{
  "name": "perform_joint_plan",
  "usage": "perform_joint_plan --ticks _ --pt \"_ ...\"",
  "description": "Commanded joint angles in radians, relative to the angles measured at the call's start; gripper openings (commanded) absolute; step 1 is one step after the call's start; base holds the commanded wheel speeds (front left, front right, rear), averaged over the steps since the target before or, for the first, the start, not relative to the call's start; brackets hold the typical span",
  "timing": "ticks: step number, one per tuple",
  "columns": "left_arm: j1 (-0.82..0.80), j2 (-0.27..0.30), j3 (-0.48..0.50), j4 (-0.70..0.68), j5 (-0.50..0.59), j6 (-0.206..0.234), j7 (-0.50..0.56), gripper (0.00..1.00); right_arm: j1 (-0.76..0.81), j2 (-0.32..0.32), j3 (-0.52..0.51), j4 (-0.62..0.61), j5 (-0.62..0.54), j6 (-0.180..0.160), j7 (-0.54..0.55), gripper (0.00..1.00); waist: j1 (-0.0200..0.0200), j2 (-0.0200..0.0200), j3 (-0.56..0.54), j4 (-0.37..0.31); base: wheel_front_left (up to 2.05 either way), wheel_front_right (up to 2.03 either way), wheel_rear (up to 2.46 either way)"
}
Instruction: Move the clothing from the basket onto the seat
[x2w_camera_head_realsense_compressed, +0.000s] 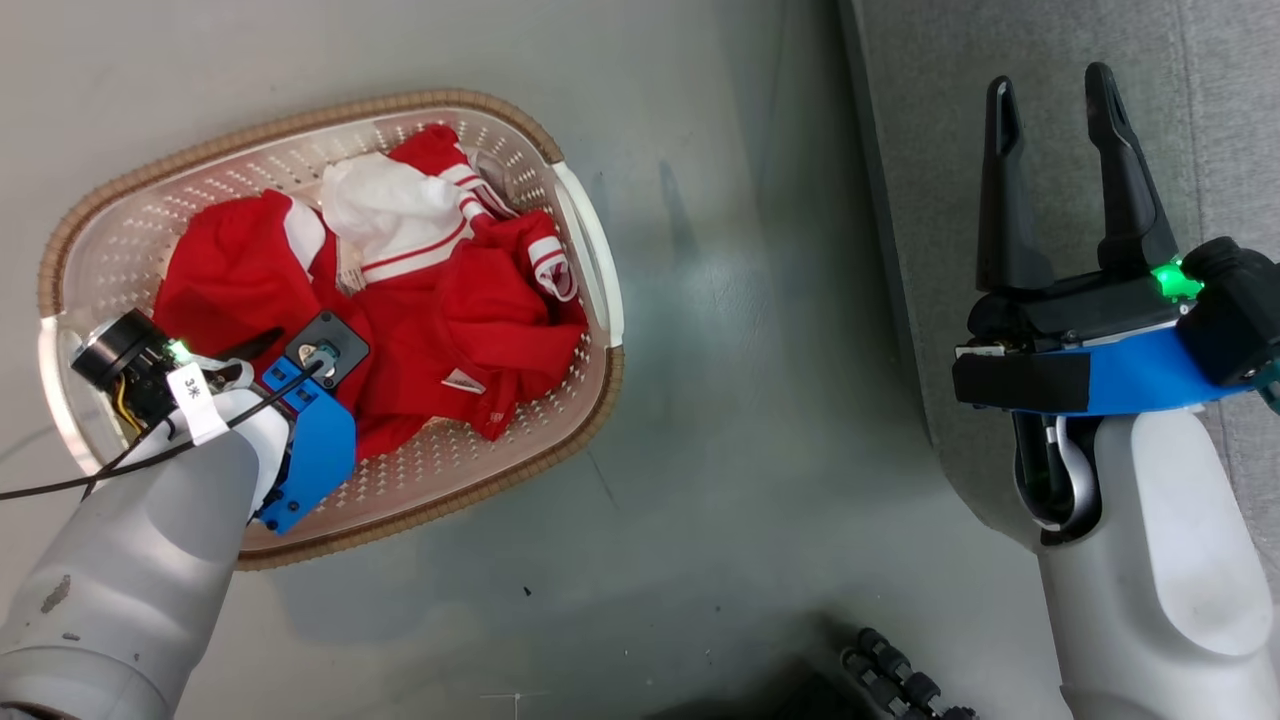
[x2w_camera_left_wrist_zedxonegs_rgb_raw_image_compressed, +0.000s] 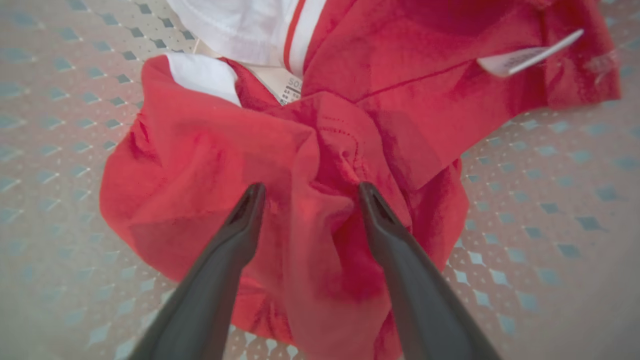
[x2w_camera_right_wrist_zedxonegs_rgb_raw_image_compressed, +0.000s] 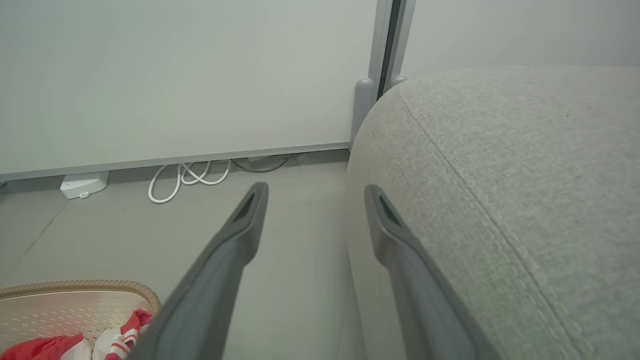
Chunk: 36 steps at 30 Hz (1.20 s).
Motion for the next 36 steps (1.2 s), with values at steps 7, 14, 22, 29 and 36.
perform_joint_plan --ticks 7,14,22,29,36 --pt "-0.032 0.01 -0.019 0.007 0.005 0.02 0.03 0.33 -0.027 0.003 -0.004 -0.012 0.004 0.0 -0.001 1.0 -0.0001 0.0 0.039 0.002 0.0 0.0 0.0" --pt "-0.038 -0.005 -0.035 0.009 0.001 0.022 0.029 0.0 -0.017 0.003 -0.008 -0.009 -0.005 0.0 -0.001 1.0 -0.0001 0.0 0.029 0.017 0.0 0.0 0.0" --pt "-0.013 -0.04 -0.037 0.01 -0.023 0.014 -0.006 0.0 0.004 0.003 -0.019 -0.003 -0.024 0.0 -0.001 1.0 -0.0001 0.0 -0.025 0.048 0.0 0.0 0.0" --pt "0.007 -0.113 -0.028 -0.003 -0.068 0.002 -0.109 0.0 0.032 -0.019 -0.027 0.012 -0.033 0.0 -0.001 1.0 -0.0001 0.0 -0.113 0.097 0.0 0.0 0.0" --pt "0.046 -0.171 0.005 -0.016 -0.143 -0.004 -0.187 0.0 0.071 -0.039 -0.031 0.025 -0.043 0.0 -0.001 1.0 -0.0001 0.0 -0.226 0.146 0.0 0.0 0.0"
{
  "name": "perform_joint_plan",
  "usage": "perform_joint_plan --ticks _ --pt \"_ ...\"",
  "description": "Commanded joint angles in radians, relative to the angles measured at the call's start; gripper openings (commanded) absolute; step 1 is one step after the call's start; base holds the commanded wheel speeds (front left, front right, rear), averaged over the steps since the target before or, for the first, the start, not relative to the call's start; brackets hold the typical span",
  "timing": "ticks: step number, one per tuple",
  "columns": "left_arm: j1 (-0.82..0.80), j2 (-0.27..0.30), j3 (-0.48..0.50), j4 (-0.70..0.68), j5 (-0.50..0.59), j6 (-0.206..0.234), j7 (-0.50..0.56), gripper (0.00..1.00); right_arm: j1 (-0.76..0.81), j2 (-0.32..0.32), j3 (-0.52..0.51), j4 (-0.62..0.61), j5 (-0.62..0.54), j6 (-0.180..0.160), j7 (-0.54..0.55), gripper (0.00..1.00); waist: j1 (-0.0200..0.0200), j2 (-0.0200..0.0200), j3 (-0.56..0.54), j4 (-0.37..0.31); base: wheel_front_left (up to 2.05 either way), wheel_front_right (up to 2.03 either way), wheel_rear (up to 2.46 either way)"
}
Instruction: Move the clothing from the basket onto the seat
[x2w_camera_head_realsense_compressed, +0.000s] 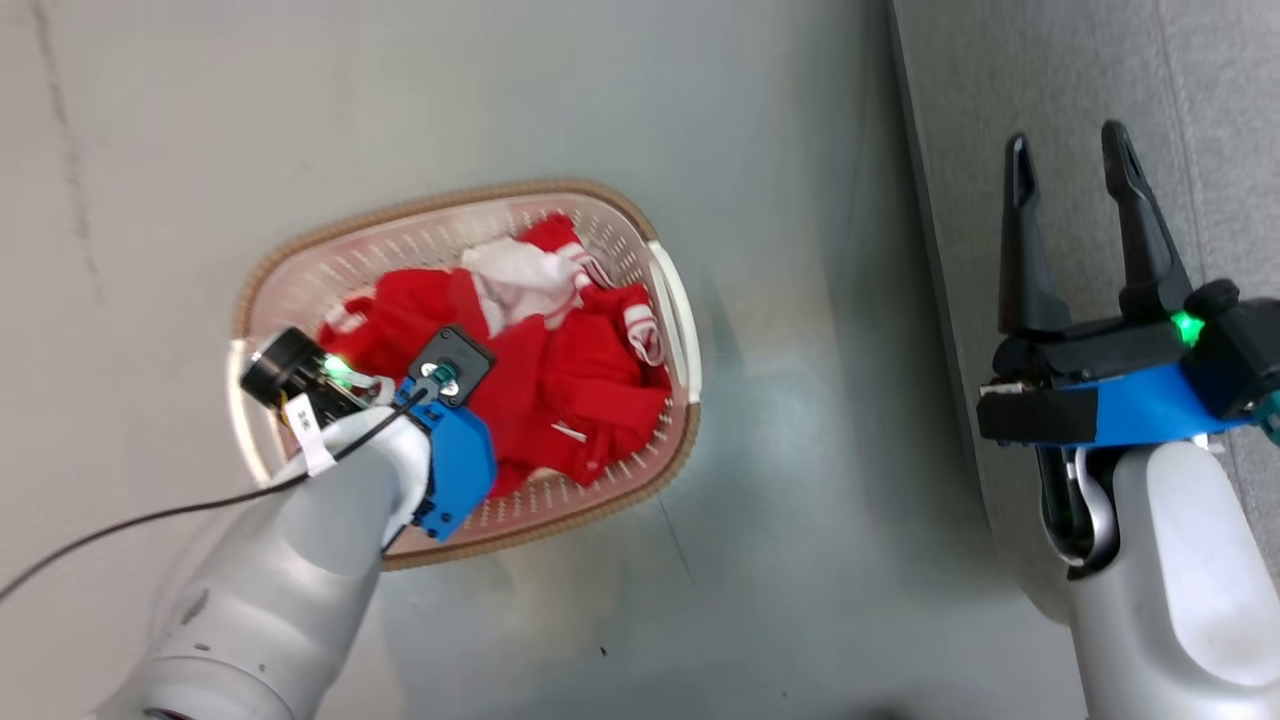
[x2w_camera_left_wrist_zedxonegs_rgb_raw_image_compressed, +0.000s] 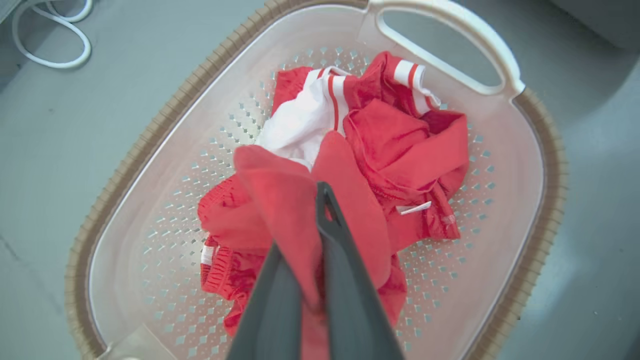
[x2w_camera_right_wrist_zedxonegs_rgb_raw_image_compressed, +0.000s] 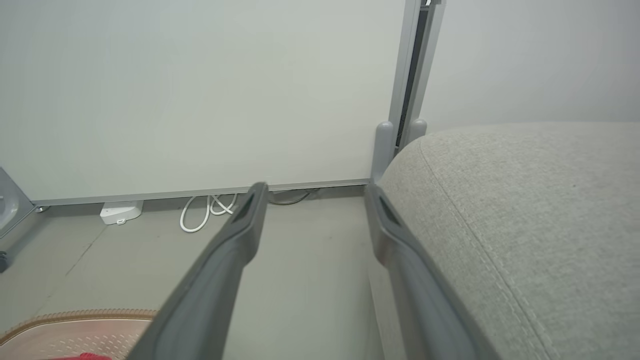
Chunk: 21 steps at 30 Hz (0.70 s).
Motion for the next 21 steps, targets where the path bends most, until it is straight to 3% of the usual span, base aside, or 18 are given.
perform_joint_plan --ticks 1,21 --pt "0.018 -0.008 0.01 -0.01 -0.014 -0.003 -0.016 0.0 0.019 -0.009 -0.001 0.006 -0.005 0.0 -0.001 1.0 0.0001 0.0 -0.063 0.036 0.0 0.0 0.0" --pt "0.14 -0.043 0.09 -0.286 -0.152 0.003 -0.059 0.0 0.189 -0.017 -0.026 0.046 -0.019 0.0 -0.001 1.0 0.0001 0.0 -0.373 0.128 0.0 0.0 0.0"
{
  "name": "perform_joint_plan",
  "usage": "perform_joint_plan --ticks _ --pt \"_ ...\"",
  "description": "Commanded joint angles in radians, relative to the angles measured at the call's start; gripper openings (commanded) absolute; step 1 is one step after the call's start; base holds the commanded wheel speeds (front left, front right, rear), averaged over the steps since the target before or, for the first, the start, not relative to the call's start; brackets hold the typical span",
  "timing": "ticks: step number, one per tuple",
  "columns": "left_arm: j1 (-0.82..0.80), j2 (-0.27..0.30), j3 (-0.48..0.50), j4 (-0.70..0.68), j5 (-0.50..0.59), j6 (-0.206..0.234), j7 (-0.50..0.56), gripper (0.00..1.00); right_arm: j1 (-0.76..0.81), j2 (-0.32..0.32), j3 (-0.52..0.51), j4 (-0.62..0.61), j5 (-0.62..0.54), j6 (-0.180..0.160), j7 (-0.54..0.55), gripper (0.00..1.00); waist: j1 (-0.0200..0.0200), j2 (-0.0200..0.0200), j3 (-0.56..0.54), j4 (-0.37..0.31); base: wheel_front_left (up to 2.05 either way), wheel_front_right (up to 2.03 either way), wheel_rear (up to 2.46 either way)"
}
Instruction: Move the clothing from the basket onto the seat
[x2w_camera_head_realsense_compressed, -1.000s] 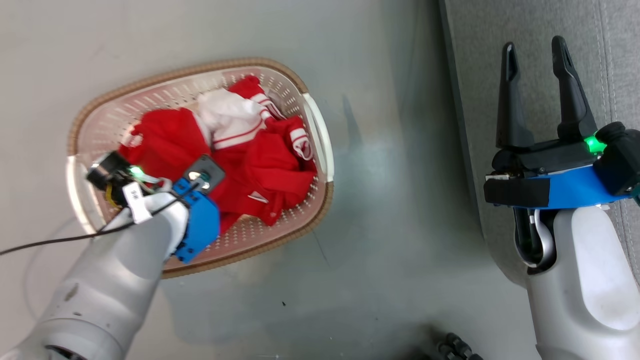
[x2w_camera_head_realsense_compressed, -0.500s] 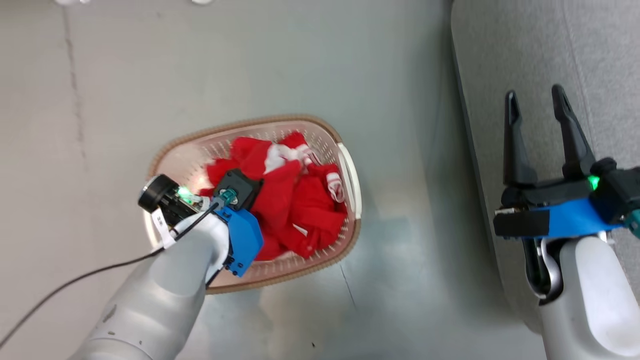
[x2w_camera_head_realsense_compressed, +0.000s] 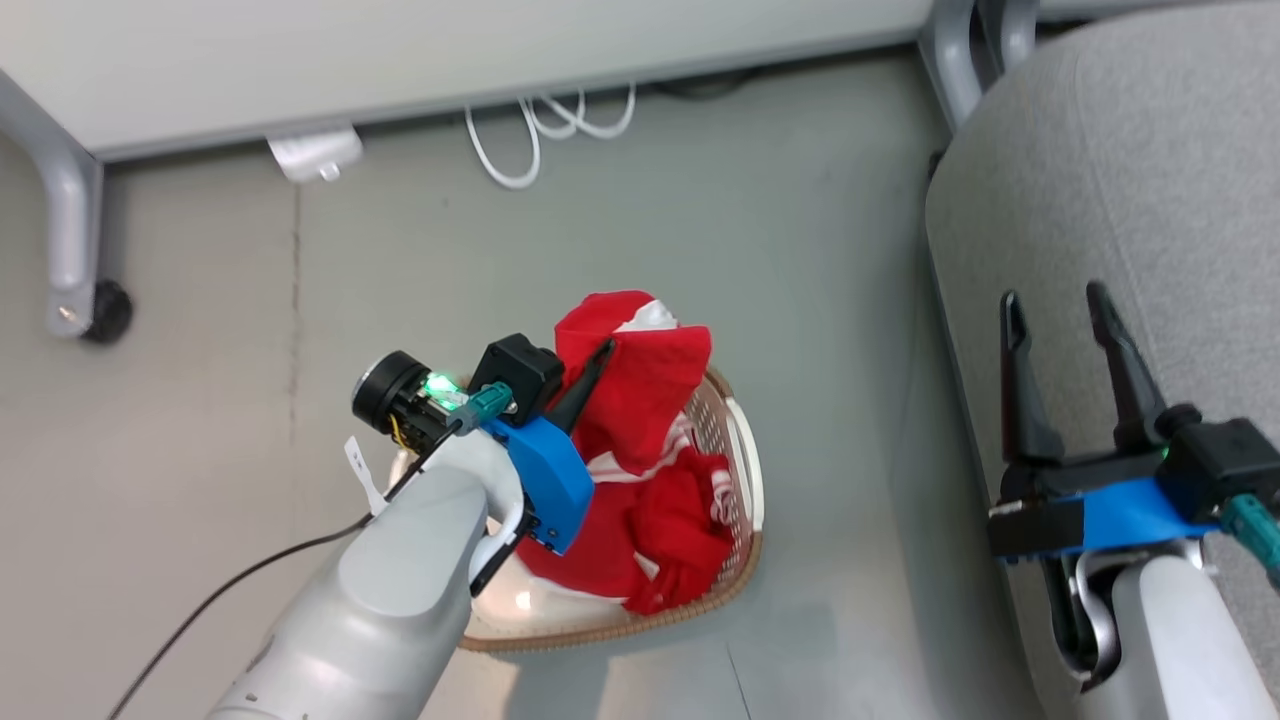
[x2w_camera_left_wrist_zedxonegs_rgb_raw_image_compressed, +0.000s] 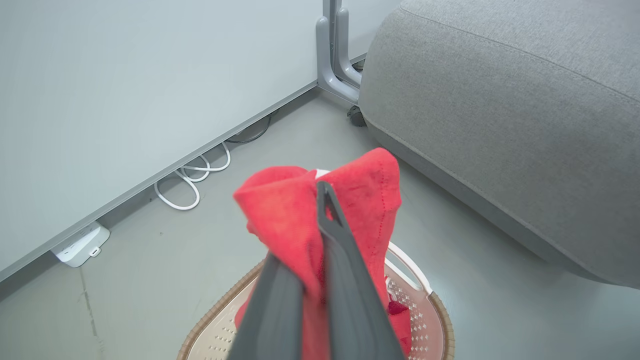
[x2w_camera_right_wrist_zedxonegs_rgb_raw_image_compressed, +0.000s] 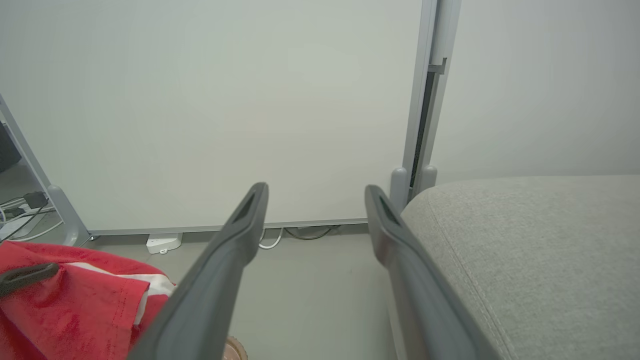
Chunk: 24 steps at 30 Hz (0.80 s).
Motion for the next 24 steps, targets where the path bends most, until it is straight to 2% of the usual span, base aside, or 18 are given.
perform_joint_plan --ticks 1,12,18,24 --pt "0.015 0.002 0.006 -0.008 -0.006 0.005 -0.005 0.0 0.021 0.004 0.0 0.003 -0.004 0.0 -0.001 1.0 0.0003 0.0 -0.048 0.015 0.0 0.0 0.0" --pt "0.029 -0.001 0.029 -0.145 -0.042 0.007 -0.005 0.0 0.089 0.028 -0.006 0.02 0.0 0.0 -0.001 1.0 0.0003 0.0 -0.165 0.025 0.0 0.0 0.0" --pt "0.012 -0.002 0.0 -0.21 -0.069 0.01 0.002 0.0 0.113 0.041 0.007 0.029 -0.002 0.0 -0.001 1.0 0.0003 0.0 -0.213 0.03 0.0 0.0 0.0" --pt "0.007 -0.001 -0.033 -0.277 -0.11 0.032 0.013 0.0 0.147 0.049 0.023 0.041 0.002 0.0 -0.001 1.0 0.0003 0.0 -0.26 0.037 0.0 0.0 0.0"
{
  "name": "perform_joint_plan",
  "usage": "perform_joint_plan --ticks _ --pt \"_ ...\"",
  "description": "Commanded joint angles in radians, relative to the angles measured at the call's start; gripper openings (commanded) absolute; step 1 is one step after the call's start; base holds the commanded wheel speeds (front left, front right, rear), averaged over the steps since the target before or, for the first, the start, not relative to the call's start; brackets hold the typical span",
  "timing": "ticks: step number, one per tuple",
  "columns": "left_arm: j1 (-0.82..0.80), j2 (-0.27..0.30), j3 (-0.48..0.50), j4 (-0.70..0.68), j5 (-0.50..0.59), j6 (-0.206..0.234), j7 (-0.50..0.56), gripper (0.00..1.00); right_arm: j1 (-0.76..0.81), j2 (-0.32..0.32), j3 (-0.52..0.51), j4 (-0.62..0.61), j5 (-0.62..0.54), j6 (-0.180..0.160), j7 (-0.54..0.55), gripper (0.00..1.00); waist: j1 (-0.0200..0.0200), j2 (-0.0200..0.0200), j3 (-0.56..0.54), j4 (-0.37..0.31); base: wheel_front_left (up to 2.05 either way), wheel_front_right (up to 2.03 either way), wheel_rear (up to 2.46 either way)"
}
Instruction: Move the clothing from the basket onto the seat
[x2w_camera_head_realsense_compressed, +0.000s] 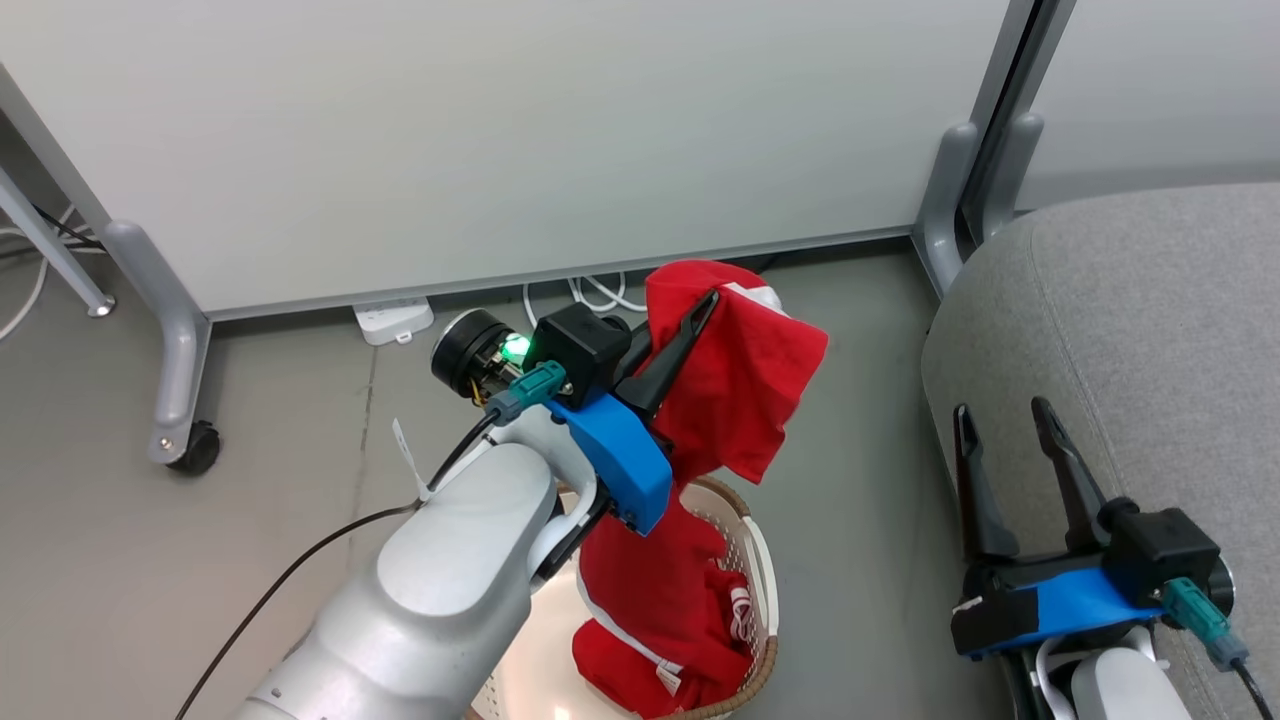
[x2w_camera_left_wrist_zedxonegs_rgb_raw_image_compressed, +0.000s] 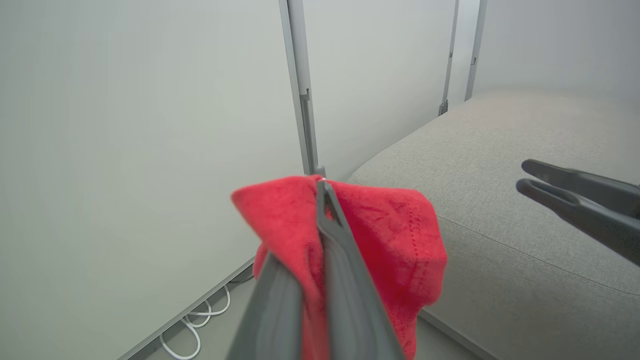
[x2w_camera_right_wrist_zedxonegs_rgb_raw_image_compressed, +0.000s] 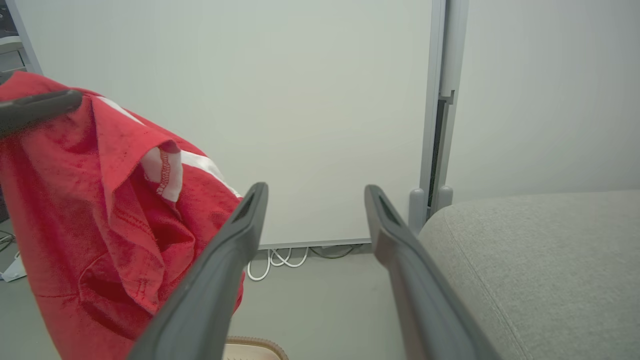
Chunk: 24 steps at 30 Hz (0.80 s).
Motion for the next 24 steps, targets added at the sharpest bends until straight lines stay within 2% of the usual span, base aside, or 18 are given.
perform_joint_plan --ticks 1,16,24 --pt "-0.005 0.003 -0.004 -0.008 -0.004 0.007 0.002 0.0 0.019 0.004 0.004 0.006 0.003 0.0 -0.001 1.0 0.0001 0.0 -0.015 0.004 0.0 0.0 0.0" --pt "-0.002 0.002 -0.049 -0.023 -0.037 0.026 0.013 0.0 0.054 0.008 0.073 0.002 0.009 0.0 -0.001 1.0 0.0001 0.0 -0.052 0.02 0.0 0.0 0.0" --pt "-0.016 0.003 -0.054 -0.013 -0.037 0.033 0.01 0.0 0.049 0.008 0.17 -0.015 0.01 0.0 -0.001 1.0 0.0001 0.0 -0.036 0.025 0.0 0.0 0.0"
